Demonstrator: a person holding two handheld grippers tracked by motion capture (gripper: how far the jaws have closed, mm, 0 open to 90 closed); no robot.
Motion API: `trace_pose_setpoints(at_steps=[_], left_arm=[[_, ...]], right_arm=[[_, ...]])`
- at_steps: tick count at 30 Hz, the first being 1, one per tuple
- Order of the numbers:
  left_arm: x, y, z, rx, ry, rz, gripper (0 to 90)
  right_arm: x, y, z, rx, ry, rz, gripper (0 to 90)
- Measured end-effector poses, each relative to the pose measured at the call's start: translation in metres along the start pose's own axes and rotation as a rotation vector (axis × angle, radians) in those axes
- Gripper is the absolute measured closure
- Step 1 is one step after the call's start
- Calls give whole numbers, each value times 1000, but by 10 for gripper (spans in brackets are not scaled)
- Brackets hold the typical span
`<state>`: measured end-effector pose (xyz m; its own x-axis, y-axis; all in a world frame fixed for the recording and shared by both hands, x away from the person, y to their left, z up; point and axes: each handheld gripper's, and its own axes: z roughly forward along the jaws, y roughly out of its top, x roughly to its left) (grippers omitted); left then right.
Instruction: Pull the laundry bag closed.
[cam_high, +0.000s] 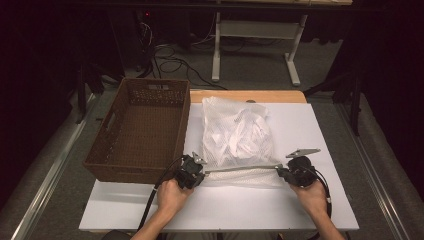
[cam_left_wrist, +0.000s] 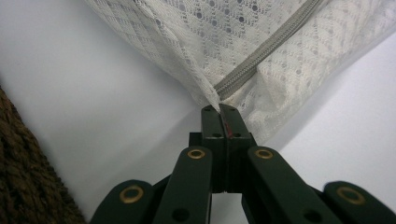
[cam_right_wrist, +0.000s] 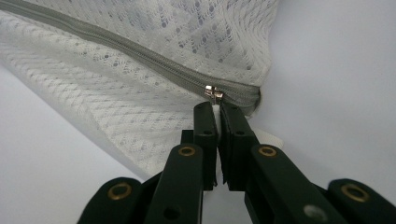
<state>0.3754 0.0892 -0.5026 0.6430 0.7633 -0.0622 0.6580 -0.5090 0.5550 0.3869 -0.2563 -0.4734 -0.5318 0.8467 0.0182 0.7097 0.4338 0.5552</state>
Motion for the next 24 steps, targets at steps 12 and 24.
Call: trace_pose_setpoints(at_steps=[12, 24], left_arm=[[0, 0, 0, 1, 0, 2, 900], [0, 0, 0, 0, 0, 2, 900]], right_arm=[[-7, -6, 1, -3, -5, 26, 873], [-15, -8, 11, 10, -22, 56, 873]])
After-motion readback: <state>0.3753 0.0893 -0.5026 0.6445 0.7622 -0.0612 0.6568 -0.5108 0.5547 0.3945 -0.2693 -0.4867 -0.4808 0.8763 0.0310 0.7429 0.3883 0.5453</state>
